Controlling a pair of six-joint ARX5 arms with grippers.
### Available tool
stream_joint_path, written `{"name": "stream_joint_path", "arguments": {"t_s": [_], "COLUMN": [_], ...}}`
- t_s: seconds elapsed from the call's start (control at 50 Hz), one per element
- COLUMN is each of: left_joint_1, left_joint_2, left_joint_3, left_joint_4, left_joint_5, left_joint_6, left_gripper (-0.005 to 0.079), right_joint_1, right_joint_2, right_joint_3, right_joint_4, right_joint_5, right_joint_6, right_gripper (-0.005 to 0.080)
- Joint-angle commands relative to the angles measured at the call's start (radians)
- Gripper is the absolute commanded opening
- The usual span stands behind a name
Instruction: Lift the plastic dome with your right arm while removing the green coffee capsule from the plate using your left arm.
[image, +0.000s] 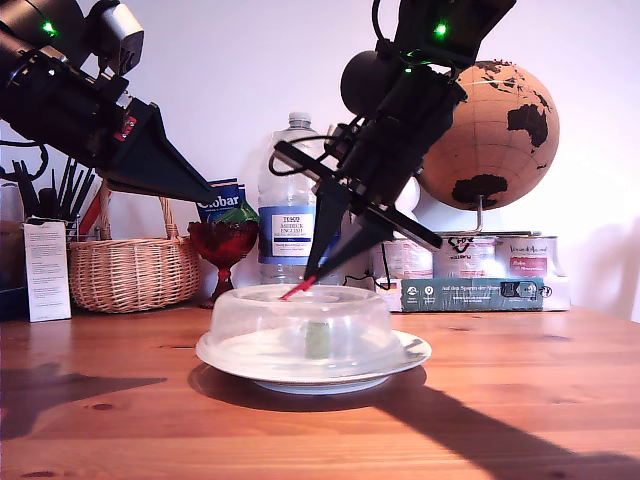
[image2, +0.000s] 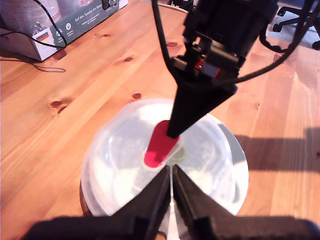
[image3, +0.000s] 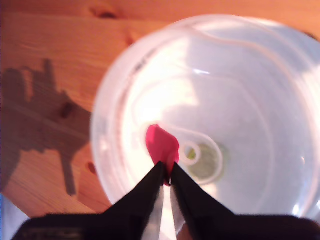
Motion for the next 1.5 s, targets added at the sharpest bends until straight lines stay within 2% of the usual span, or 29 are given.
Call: {"name": "stream_joint_path", "arguments": {"t_s": [0.0,0.26,0.64,0.8,1.02,1.16,1.26,1.34,1.48], "left_joint_1": [-0.002,-0.002,0.002,0.027,0.084,0.089,0.087,0.087,0.088], "left_joint_2": [0.007,0.007,0.008,0.008,0.053,0.124,0.160,0.171,0.172], "left_joint_3": [0.000,0.000,0.000,0.000,-0.003,-0.003,-0.003,-0.003,-0.003], "left_joint_4": [0.000,-0.003,-0.023,-0.021,-0.014,-0.017,-0.015,-0.010,-0.011], "left_joint_5": [0.004,0.004,0.008,0.058,0.134,0.210,0.221,0.222,0.207], "left_joint_6": [-0.003,-0.003,0.008,0.062,0.069,0.069,0.081,0.081,0.084], "left_gripper": [-0.0019,-0.0019,-0.0011,-0.0001,0.0037,0.0051,0.0060,0.0113,0.0306], "right_joint_1": [0.008,0.008,0.008,0.008,0.008,0.008,0.005,-0.002,-0.016], "right_joint_2": [0.008,0.008,0.008,0.008,0.008,0.008,0.008,0.008,0.008], "right_joint_3": [0.006,0.028,0.158,0.213,0.262,0.292,0.322,0.351,0.406], "right_joint_4": [-0.003,-0.039,-0.162,-0.223,-0.289,-0.330,-0.366,-0.406,-0.455], "right_joint_5": [0.003,0.003,0.016,0.037,0.044,0.065,0.066,0.068,0.073], "right_joint_6": [0.001,-0.005,-0.047,-0.073,-0.100,-0.116,-0.133,-0.148,-0.174], "right_gripper": [-0.0011,-0.0011,-0.0011,-0.0011,-0.0011,-0.0011,-0.0011,-0.0011,-0.0011]}}
